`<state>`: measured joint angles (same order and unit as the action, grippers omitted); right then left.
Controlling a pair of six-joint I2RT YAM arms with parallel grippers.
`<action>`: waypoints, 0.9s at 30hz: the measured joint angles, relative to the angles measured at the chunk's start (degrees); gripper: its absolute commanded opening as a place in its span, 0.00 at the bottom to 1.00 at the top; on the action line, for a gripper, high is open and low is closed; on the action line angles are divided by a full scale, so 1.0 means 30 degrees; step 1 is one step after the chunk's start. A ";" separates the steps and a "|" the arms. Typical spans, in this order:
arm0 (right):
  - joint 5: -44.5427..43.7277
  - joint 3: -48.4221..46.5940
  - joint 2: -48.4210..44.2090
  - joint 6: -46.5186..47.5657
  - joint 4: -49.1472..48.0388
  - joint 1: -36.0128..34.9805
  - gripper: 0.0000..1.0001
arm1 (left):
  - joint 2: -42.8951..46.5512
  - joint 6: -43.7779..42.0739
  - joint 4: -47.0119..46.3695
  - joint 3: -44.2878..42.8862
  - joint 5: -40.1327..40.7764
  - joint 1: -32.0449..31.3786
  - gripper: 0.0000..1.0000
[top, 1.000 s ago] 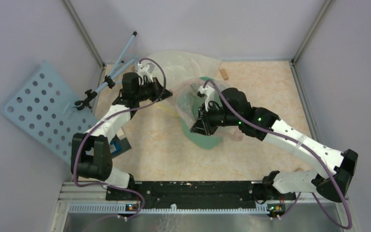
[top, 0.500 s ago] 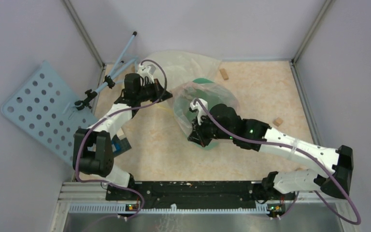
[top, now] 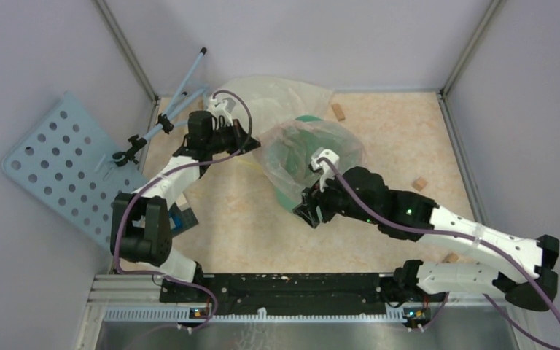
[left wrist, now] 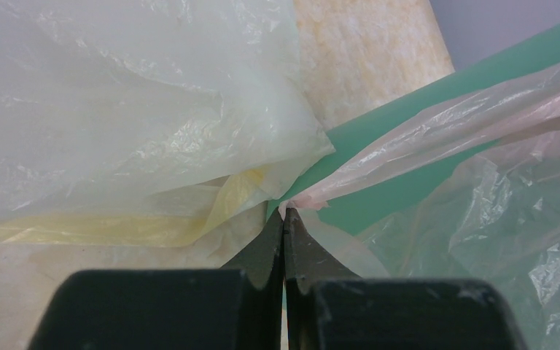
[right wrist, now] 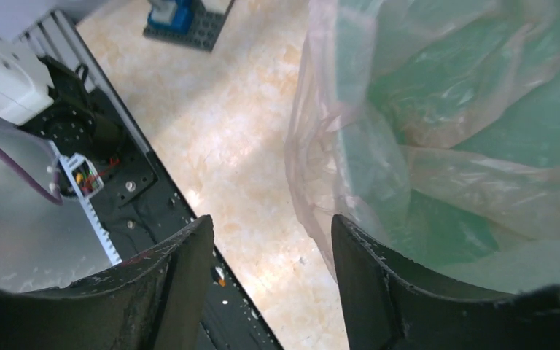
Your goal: Put the trash bags into the trash bin
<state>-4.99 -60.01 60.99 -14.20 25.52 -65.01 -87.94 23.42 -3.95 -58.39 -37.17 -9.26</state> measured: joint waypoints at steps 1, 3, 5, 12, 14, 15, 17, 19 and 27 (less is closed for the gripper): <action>-0.0342 -0.0066 -0.0539 -0.0044 0.0109 0.0000 0.65 | -0.0036 0.0000 -0.0029 0.0000 -0.0007 0.0000 0.00; -0.1166 -0.0561 -0.1377 -0.0153 0.0568 0.0000 0.64 | -0.0124 0.0000 -0.0102 0.0000 0.0000 0.0000 0.00; -0.2266 -0.1399 -0.1814 -0.0138 0.1020 0.0160 0.63 | -0.0175 0.0000 -0.0182 0.0051 -0.0007 0.0000 0.00; -0.1625 -0.3548 -0.1785 -0.0073 0.1894 0.4750 0.63 | -0.0197 0.0007 -0.0342 0.0226 -0.0036 0.0000 0.00; -0.1078 -0.4029 -0.1275 0.0095 0.2259 0.6040 0.63 | -0.0197 0.0007 -0.0379 0.0226 -0.0036 0.0000 0.00; -0.0925 -0.4226 -0.1020 0.0168 0.2412 0.6375 0.63 | -0.0197 0.0007 -0.0393 0.0226 -0.0029 0.0000 0.00; -0.0430 -0.4903 -0.0102 0.0335 0.2892 0.7468 0.69 | -0.0197 0.0007 -0.0401 0.0226 -0.0029 0.0000 0.00; -0.0488 -0.5289 0.0707 0.0372 0.3177 0.8655 0.71 | -0.0197 0.0007 -0.0408 0.0233 -0.0029 0.0000 0.00; -0.1887 -0.5282 0.1749 0.0430 0.3781 1.0593 0.63 | -0.0590 0.0153 -0.0809 0.0233 -0.0255 -0.0007 0.00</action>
<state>-10.66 -75.85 66.24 -12.91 36.86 -33.23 -89.71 23.88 -6.37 -57.69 -37.93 -9.28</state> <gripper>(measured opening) 0.663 0.004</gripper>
